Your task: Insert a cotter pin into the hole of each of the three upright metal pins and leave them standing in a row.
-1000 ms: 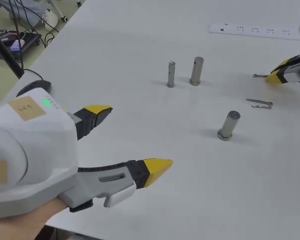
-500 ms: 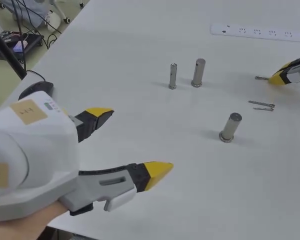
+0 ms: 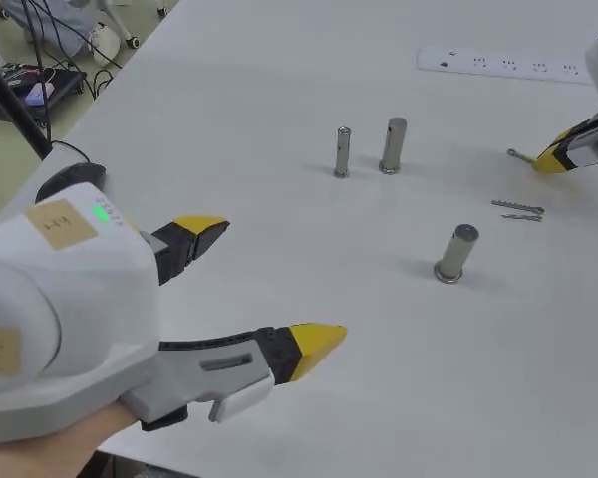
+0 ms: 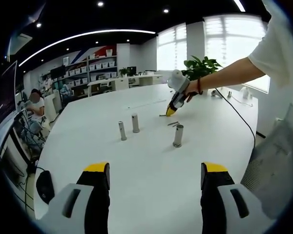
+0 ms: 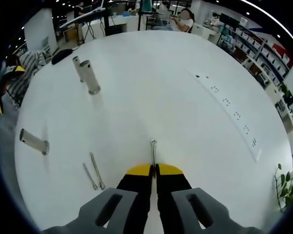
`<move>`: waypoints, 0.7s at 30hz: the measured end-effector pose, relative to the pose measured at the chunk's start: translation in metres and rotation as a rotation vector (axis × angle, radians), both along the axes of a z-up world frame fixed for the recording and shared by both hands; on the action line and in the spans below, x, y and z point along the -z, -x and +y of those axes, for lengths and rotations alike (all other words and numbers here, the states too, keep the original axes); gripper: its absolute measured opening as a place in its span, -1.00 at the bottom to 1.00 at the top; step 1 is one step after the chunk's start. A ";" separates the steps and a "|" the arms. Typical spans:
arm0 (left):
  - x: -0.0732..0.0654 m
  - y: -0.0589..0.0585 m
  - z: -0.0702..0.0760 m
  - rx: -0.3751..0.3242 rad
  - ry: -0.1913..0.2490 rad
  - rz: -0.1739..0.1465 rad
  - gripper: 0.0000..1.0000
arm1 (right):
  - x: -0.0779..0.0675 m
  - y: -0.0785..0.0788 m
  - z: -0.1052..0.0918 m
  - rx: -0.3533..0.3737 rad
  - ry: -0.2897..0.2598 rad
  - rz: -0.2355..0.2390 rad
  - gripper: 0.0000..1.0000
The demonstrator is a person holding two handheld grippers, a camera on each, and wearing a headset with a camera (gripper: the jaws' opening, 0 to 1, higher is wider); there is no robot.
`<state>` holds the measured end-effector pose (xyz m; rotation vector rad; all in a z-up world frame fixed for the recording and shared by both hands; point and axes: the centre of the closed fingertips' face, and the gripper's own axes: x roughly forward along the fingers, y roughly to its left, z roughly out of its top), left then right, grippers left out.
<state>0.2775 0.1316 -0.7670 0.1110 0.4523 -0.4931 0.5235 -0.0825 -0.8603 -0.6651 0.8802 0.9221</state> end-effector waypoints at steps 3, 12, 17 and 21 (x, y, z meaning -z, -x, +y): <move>0.000 0.000 0.001 -0.001 -0.001 -0.002 0.51 | -0.002 0.003 -0.001 0.015 0.007 0.001 -0.95; -0.001 0.001 -0.002 0.007 0.003 -0.007 0.51 | -0.009 0.010 -0.003 0.023 0.001 -0.001 -0.96; -0.003 0.000 -0.004 0.013 0.007 -0.014 0.51 | -0.015 0.020 -0.002 0.027 0.000 0.004 -0.96; -0.005 0.001 -0.006 0.020 0.007 -0.020 0.51 | -0.013 0.017 -0.007 0.046 0.004 0.023 -0.96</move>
